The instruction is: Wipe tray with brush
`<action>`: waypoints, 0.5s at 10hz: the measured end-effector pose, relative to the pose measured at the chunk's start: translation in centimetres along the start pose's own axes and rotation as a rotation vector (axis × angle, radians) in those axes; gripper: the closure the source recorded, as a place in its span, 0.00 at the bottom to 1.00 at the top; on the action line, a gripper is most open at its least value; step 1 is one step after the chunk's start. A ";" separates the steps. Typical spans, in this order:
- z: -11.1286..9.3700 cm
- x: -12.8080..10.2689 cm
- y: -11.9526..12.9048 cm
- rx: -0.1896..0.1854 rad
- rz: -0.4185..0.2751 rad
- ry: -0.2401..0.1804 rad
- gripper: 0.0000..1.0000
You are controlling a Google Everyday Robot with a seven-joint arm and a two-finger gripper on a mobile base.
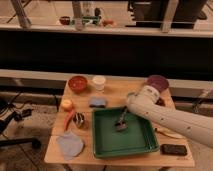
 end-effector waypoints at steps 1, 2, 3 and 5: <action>-0.6 -1.9 -0.3 0.010 0.005 -0.029 1.00; -1.1 -3.4 -0.7 0.018 0.007 -0.050 1.00; -1.7 -5.0 -1.1 0.027 0.006 -0.074 1.00; -3.9 -7.6 -0.4 0.043 0.012 -0.125 1.00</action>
